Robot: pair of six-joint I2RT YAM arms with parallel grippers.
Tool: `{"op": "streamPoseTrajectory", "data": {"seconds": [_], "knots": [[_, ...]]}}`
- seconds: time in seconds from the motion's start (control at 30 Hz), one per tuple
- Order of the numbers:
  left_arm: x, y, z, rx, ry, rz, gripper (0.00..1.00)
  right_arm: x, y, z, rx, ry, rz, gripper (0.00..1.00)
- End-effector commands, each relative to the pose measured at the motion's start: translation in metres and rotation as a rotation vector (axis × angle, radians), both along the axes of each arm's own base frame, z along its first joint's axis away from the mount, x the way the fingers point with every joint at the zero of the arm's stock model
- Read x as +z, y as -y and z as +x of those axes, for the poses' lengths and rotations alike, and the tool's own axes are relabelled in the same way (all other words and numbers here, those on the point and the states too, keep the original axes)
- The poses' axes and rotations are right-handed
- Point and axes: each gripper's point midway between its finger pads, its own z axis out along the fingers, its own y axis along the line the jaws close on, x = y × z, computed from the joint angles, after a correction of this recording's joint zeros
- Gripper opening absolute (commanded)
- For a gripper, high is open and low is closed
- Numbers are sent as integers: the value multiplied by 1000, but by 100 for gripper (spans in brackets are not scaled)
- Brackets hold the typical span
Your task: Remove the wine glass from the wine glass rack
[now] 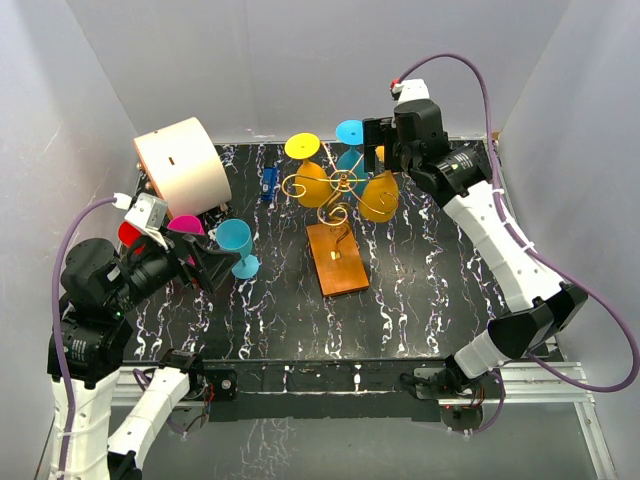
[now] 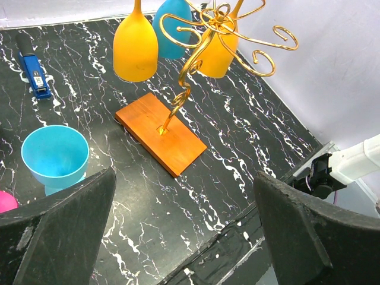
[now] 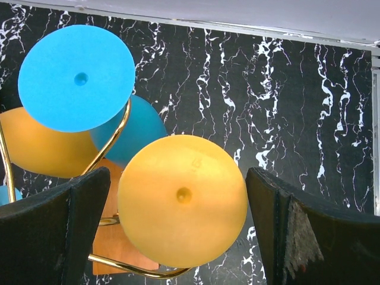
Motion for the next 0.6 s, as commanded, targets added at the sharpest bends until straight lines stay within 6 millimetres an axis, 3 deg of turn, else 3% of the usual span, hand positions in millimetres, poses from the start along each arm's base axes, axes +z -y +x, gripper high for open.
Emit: {"op": "streamPoseTrajectory", "data": {"seconds": [0.0,0.37,0.57], "knots": [[0,3,1,-18,-4,-6,99,10,7,0,-22,36,-4,98],[-1,4,1,-20,-8,-7,99,11,9,-1,-34,48,2,98],[-1,3,0,-17,-10,-5,99,12,8,-1,-28,55,7,92]]}}
